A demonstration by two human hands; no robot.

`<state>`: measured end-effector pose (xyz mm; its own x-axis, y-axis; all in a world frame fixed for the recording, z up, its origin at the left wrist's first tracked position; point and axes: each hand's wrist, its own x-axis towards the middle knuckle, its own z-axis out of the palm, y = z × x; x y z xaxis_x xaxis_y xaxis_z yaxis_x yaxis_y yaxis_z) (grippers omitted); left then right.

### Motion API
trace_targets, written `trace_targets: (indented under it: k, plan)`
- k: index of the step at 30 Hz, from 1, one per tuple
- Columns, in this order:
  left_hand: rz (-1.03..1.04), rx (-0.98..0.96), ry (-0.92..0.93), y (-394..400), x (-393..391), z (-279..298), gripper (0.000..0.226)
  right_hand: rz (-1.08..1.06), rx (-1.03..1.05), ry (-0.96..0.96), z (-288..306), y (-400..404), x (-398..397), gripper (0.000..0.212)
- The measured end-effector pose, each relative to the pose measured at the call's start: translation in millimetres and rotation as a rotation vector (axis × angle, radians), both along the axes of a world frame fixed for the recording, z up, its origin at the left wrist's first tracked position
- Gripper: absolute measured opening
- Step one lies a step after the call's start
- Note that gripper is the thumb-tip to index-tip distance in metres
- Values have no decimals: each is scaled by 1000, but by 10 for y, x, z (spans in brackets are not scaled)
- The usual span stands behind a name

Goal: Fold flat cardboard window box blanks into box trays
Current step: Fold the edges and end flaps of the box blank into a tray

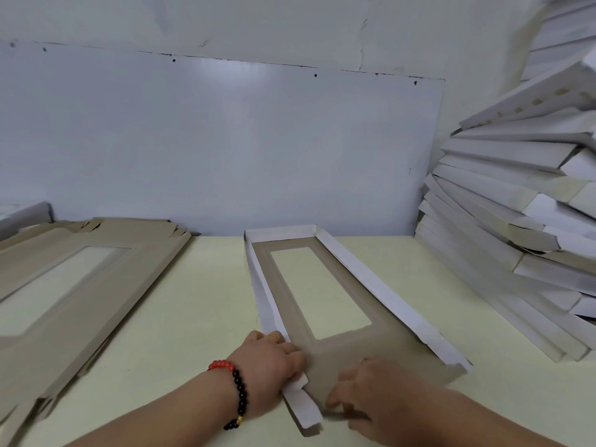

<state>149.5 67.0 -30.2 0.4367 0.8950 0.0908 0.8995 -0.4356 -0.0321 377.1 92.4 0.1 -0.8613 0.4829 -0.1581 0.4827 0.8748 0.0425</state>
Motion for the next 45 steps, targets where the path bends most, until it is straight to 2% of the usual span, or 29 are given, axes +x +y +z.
trace_targets:
  k: [3,9,12,14,16,21,24,25,27,29,31,34,40,45]
  plan:
    - [-26,14,17,12,-19,8,20,8,-97,-1,-64,43,94,36]
    - [41,74,51,141,-231,93,25,-82,92,144,-74,57,421,38]
    - [107,78,122,233,-343,100,26,-41,216,99,-201,98,304,29]
    - [100,53,126,260,-347,84,28,-61,271,61,-244,51,123,49]
    - [87,14,46,271,-301,34,30,-114,250,22,-259,11,-47,61]
    - [105,-5,-93,237,-190,-35,28,-135,23,87,-245,-1,-201,83]
    - [102,27,-99,201,-193,-29,27,-182,-140,269,-125,126,-28,40]
    - [93,34,-94,192,-199,-29,27,-223,-134,293,-47,198,59,38]
    - [75,35,-83,181,-212,-24,26,-280,58,230,54,371,266,53]
    - [59,22,-77,185,-229,-20,26,-288,232,126,133,535,485,52]
    - [42,19,-76,189,-253,-23,25,-280,290,5,188,638,701,51]
    - [3,16,-88,190,-302,-13,21,-265,212,-109,124,684,889,62]
    - [33,-77,-127,154,-342,89,23,-195,120,-54,43,805,918,44]
    - [48,115,-39,15,-172,-14,30,-139,153,-41,23,824,869,41]
